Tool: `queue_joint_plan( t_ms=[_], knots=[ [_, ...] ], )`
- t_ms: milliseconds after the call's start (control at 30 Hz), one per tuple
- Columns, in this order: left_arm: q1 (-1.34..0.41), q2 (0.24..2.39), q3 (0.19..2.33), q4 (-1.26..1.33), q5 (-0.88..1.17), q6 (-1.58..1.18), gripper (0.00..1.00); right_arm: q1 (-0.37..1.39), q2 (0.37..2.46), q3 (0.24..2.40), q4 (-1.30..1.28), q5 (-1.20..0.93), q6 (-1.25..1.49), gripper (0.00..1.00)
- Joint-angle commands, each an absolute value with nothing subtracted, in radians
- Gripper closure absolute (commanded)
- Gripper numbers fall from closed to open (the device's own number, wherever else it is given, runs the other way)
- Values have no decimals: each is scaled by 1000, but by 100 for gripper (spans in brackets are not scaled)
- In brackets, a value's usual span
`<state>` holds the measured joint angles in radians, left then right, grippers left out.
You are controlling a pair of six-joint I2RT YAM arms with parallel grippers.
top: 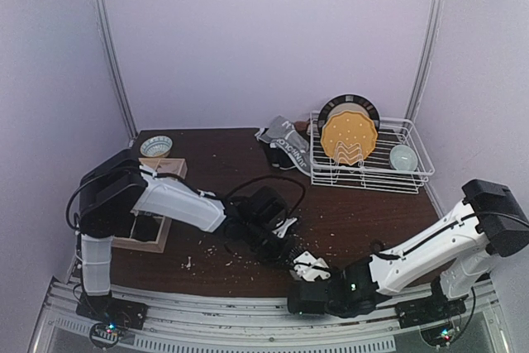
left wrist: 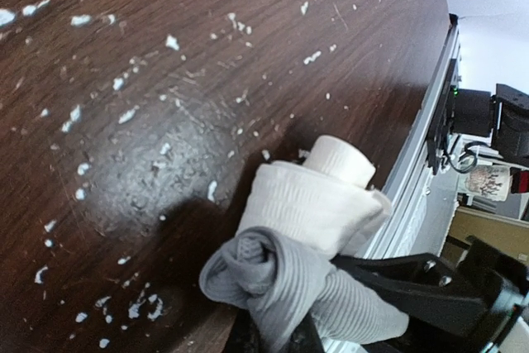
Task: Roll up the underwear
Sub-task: Roll the underwear at the center of the board.
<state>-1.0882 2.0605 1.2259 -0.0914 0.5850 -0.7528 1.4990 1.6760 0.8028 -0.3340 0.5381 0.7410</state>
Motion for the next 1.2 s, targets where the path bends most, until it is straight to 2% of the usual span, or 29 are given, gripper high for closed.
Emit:
queue_joint_plan(
  t_ms=[0,67,100,200,233,267,567,733,867,933,1000,1100,1167],
  knots=[
    [-1094,2047,1177,-128,572,-775,100,1465,1703,761,-353,470,755,93],
    [-1094,2024,1154,-119,546,-783,78,1449,1662,715,-286,420,742,100],
    [-1094,2003,1131,-108,527,-789,63,1444,1630,684,-236,395,732,100],
    [-1094,1925,1050,-65,444,-807,32,1398,1531,576,-42,273,723,100],
    [-1094,1896,1019,-44,413,-814,16,1378,1508,547,15,225,728,100],
    [-1095,1865,986,-21,384,-821,4,1351,1489,519,66,176,734,100],
    [-1131,1706,820,96,81,-797,2,1218,1468,348,452,-93,831,100],
    [-1172,1668,771,112,-219,-861,2,1174,1459,273,601,-149,875,100],
    [-1173,1630,621,370,-331,-994,2,1167,1478,232,708,-173,880,100],
    [-1155,1623,558,498,-257,-1041,2,1165,1493,221,753,-181,881,100],
    [-1142,1660,545,664,-107,-945,5,1162,1512,215,795,-183,888,100],
    [-1143,1722,648,584,56,-911,12,1158,1552,208,855,-195,899,100],
    [-1147,1798,688,631,178,-900,15,1156,1586,191,924,-203,914,100]
  ],
)
